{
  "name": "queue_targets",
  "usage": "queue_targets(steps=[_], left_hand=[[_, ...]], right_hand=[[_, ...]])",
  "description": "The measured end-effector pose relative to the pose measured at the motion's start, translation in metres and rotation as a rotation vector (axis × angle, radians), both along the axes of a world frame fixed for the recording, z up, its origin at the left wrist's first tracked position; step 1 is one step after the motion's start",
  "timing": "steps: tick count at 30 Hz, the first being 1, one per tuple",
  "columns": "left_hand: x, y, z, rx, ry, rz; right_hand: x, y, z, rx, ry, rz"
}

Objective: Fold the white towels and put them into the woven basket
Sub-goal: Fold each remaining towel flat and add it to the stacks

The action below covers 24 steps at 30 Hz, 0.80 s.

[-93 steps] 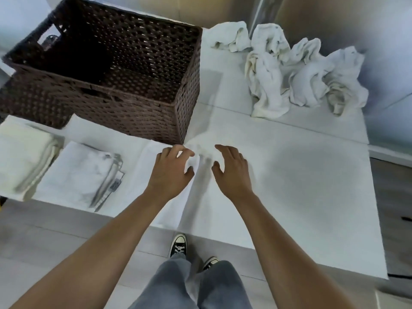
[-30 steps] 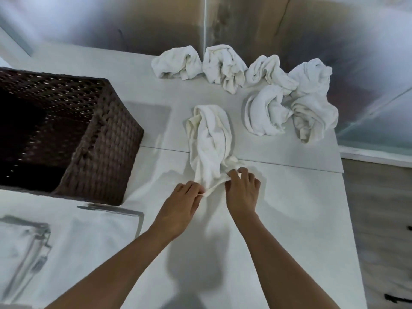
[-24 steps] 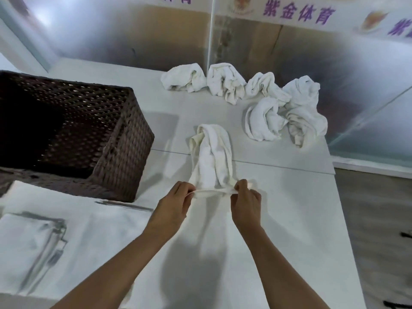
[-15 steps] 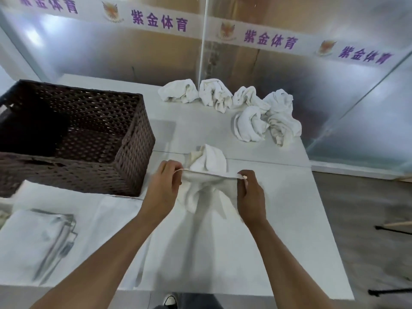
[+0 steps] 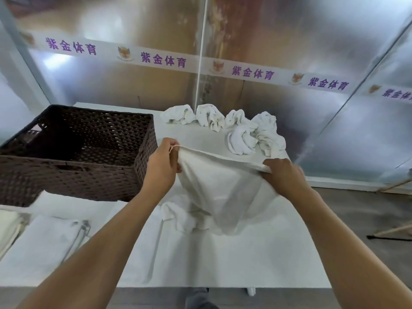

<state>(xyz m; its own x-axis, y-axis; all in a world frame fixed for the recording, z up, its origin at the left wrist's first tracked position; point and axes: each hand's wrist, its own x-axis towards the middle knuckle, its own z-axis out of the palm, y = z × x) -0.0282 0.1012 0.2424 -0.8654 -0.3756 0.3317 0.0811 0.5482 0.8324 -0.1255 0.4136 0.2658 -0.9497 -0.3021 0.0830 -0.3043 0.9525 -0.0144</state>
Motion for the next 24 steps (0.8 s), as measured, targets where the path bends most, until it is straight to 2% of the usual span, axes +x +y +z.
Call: queue_targets(steps=[2, 4, 6, 10, 14, 17, 18, 21, 22, 24], left_hand=[[-0.003, -0.006, 0.013, 0.011, 0.018, -0.015], [-0.010, -0.013, 0.027, 0.038, 0.024, -0.046], [-0.021, -0.017, 0.041, 0.112, 0.019, -0.074], [-0.051, -0.021, 0.079, 0.224, 0.067, -0.119], [-0.096, -0.034, 0.117, 0.102, 0.093, -0.038], [-0.141, -0.047, 0.140, 0.131, 0.130, 0.042], [-0.157, -0.050, 0.149, 0.183, 0.142, 0.071], [-0.196, -0.058, 0.181, 0.420, 0.162, 0.144], [-0.207, -0.061, 0.191, 0.423, 0.196, 0.138], [-0.222, -0.068, 0.214, 0.377, 0.270, 0.104]], right_hand=[[-0.007, 0.015, 0.004, -0.126, 0.000, -0.092], [-0.016, 0.028, 0.009, -0.363, -0.023, -0.173], [-0.030, 0.034, 0.012, -0.521, 0.036, -0.230], [-0.074, 0.028, 0.019, -0.655, 0.203, -0.306], [-0.124, 0.011, 0.049, -0.645, 0.271, -0.389], [-0.161, -0.008, 0.080, -0.721, 0.287, -0.353], [-0.177, -0.017, 0.091, -0.876, 0.247, -0.336], [-0.223, -0.046, 0.127, -1.602, -0.023, -0.376], [-0.236, -0.053, 0.139, -1.757, -0.067, -0.370], [-0.255, -0.061, 0.164, -1.831, -0.017, -0.278]])
